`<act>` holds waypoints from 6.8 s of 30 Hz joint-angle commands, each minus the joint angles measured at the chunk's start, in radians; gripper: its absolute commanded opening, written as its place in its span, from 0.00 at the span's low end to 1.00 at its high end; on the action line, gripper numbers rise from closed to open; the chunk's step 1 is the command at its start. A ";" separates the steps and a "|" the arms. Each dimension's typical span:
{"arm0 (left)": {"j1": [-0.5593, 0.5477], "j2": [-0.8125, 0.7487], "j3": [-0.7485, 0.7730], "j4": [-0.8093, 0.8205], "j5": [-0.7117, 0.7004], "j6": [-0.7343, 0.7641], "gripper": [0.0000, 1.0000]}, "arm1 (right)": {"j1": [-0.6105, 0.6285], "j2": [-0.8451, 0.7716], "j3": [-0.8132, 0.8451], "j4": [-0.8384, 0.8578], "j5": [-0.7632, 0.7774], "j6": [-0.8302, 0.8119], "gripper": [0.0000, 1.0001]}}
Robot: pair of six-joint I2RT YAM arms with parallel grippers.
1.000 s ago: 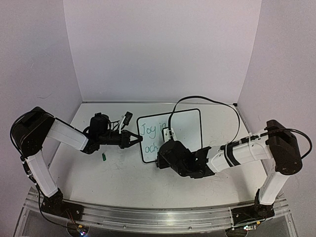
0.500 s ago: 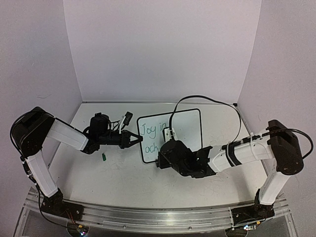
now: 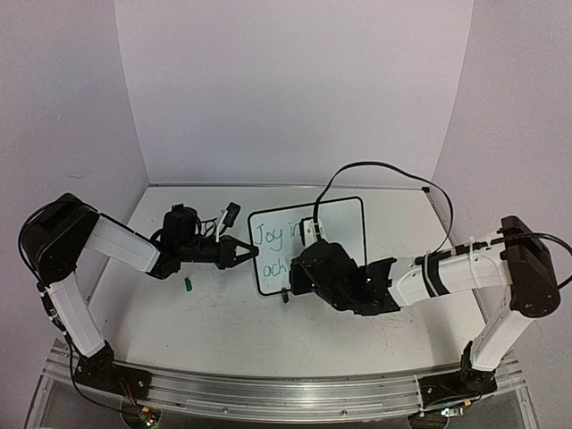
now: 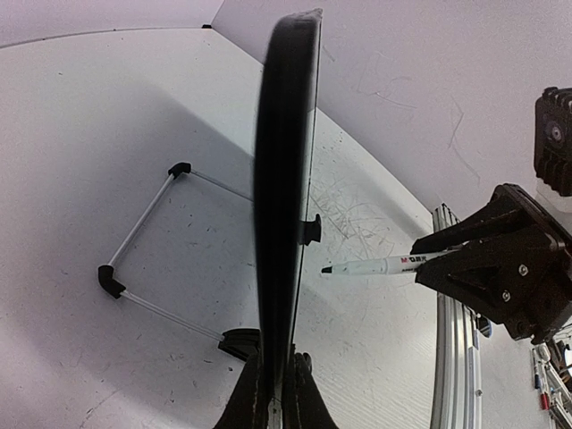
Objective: Write a sentence on the whiteboard
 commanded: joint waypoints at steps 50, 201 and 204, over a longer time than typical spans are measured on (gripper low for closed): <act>-0.012 -0.019 0.019 0.005 0.010 0.029 0.00 | 0.001 0.073 0.035 -0.009 0.023 0.000 0.00; -0.019 -0.028 0.026 -0.037 -0.040 0.045 0.00 | -0.004 0.007 -0.037 0.042 0.004 -0.029 0.00; -0.018 -0.030 0.026 -0.037 -0.040 0.047 0.00 | -0.007 0.020 -0.026 0.051 0.001 -0.036 0.00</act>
